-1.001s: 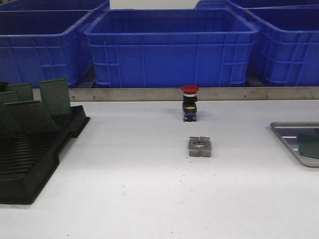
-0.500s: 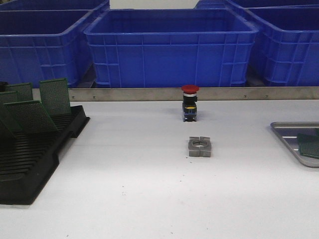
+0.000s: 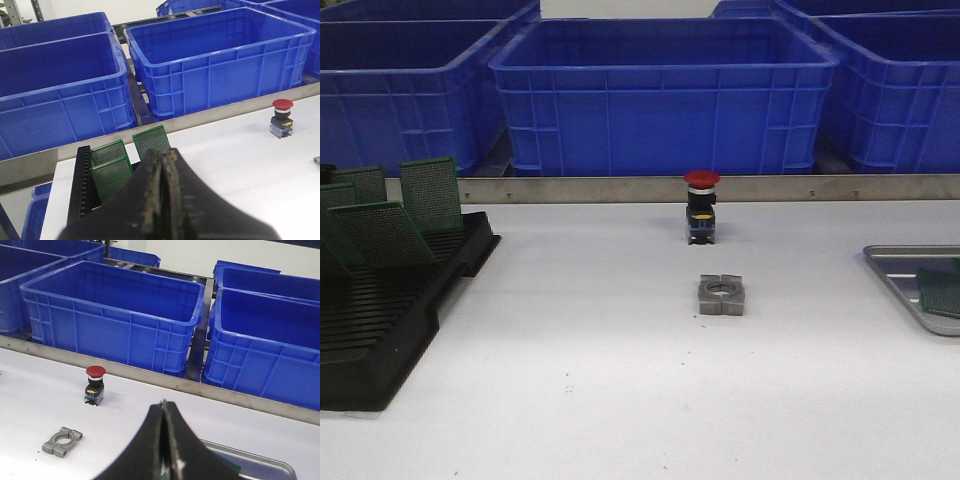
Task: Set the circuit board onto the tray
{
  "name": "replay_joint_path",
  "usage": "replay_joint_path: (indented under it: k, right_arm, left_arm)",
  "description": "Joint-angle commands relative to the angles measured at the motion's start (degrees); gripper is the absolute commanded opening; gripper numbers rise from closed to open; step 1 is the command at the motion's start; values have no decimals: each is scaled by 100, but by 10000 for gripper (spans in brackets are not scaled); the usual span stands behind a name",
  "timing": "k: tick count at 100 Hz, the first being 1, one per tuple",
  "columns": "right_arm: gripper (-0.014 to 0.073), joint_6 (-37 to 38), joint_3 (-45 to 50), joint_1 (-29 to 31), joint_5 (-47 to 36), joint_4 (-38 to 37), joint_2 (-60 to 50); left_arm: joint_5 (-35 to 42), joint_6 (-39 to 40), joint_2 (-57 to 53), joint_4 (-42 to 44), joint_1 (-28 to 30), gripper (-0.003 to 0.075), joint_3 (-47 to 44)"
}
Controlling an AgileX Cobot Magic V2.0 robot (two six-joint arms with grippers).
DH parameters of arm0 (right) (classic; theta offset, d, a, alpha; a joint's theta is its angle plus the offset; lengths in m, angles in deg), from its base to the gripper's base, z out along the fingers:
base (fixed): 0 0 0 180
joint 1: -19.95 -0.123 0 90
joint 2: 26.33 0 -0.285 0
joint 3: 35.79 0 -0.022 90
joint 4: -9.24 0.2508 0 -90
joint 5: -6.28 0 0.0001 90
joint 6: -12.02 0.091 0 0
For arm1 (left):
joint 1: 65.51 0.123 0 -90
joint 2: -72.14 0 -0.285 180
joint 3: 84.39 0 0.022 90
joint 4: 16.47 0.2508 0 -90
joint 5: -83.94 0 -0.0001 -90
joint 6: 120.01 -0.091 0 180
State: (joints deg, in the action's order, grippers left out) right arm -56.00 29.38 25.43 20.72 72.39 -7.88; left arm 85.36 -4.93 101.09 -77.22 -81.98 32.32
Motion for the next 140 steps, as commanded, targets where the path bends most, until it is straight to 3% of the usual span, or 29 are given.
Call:
replay_joint_path:
  k: [1,12,17,29,32,39,60,64,92,140]
  right_arm:
    - [-60,-36,-150,-12,-172,100,36]
    - [-60,-36,-150,-12,-172,100,36]
    - [-60,-36,-150,-12,-172,100,36]
    - [-60,-36,-150,-12,-172,100,36]
    - [-60,-36,-150,-12,-172,100,36]
    - [-60,-36,-150,-12,-172,100,36]
    - [-60,-36,-150,-12,-172,100,36]
    - [-60,-36,-150,-12,-178,100,36]
    - [-60,-36,-146,-12,-176,100,51]
    - [-60,-36,-146,-12,-176,100,51]
  left_arm:
    - [377,55,-95,-115,108,-17,134]
    - [350,403,-368,442,430,-17,65]
    - [254,1320,-475,1284,623,-17,-2]
    - [-103,4520,-899,3966,1217,-17,-272]
    - [-180,5021,-1046,4658,1392,-17,-364]
    - [-268,5656,-1347,5229,1661,-17,-649]
    - [-287,6066,-2280,5609,1811,-17,-1569]
    - [-779,6285,-2359,5839,1799,-17,-1544]
    - [-1138,6363,-2323,6012,1788,-17,-1544]
    - [-1082,6351,-2323,5930,1788,-17,-1540]
